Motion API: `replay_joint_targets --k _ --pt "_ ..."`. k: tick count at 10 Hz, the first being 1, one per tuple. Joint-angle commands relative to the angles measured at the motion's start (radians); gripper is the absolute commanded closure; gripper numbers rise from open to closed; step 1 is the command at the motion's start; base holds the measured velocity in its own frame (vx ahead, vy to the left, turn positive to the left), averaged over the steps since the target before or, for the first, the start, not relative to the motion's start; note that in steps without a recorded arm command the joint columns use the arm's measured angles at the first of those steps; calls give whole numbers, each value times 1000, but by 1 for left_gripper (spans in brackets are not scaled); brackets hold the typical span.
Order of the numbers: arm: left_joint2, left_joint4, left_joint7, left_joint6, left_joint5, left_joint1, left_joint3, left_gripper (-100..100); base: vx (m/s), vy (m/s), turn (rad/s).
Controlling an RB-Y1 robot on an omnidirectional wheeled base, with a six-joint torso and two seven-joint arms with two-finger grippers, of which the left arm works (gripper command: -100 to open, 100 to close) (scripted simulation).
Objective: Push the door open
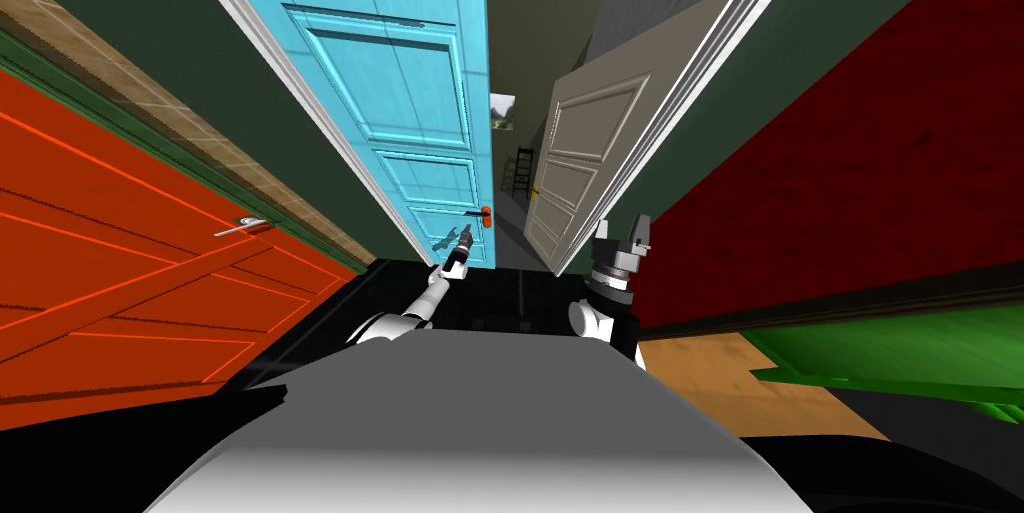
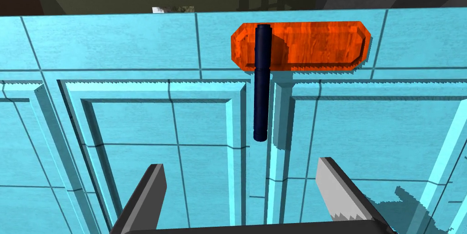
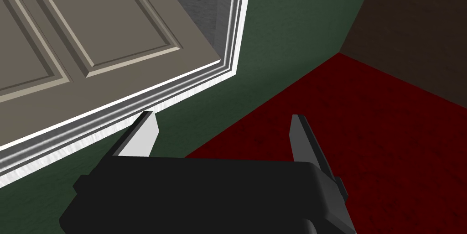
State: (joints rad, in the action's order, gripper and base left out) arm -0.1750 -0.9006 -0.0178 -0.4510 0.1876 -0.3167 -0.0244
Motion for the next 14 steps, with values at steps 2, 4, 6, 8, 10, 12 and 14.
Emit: replay_joint_targets --k 2,4,6,8,10,12,14 --pt "-4 70 2 2 11 -42 0 -100 86 29 -19" --pt "-8 122 2 3 19 -73 1 -100 118 32 -22" --pt "-10 159 2 3 24 -95 1 -100 89 35 -16" --pt "-12 186 2 3 28 -111 1 -100 69 26 -11" --pt "-12 196 2 2 29 -117 1 -100 44 11 -7" --pt "-14 202 3 1 31 -120 5 -100 137 11 -24" --pt "-15 206 4 0 31 -122 9 -100 205 9 -21"
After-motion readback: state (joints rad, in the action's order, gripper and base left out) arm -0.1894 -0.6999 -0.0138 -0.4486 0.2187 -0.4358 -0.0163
